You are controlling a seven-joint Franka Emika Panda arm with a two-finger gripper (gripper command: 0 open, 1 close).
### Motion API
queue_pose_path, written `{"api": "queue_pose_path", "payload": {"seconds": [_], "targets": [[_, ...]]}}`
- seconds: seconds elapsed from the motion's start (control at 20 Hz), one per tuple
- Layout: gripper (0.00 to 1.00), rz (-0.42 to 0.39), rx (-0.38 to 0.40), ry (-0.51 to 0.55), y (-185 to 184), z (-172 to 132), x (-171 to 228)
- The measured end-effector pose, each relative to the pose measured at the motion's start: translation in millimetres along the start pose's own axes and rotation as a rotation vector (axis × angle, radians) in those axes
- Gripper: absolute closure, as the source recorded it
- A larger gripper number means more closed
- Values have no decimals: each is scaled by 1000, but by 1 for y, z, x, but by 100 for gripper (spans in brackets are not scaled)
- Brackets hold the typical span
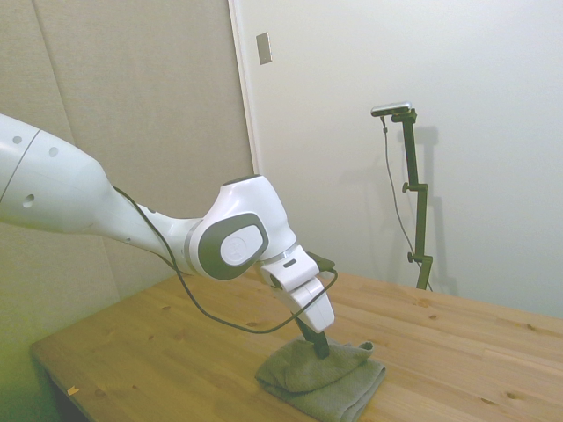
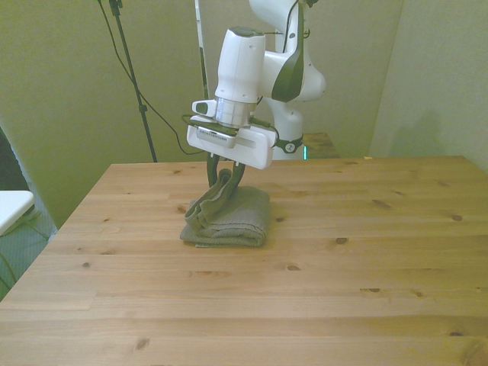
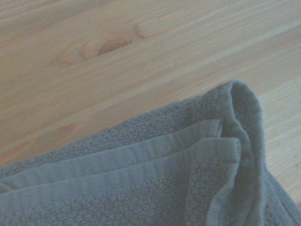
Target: Fold the towel
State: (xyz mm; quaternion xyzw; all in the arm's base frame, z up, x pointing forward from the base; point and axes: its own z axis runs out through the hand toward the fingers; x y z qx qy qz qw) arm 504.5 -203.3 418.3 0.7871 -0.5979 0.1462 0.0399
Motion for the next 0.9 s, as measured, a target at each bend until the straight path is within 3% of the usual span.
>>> {"api": "queue_pose_path", "payload": {"seconds": [0.2,0.45,0.7,0.9], "targets": [[0,6,9,4,5,-12,2],[0,-1,9,-13,31,-64,-15],[0,-112,73,-59,42,-102,-91],[0,-234,92,-88,36,-115,-167]]}}
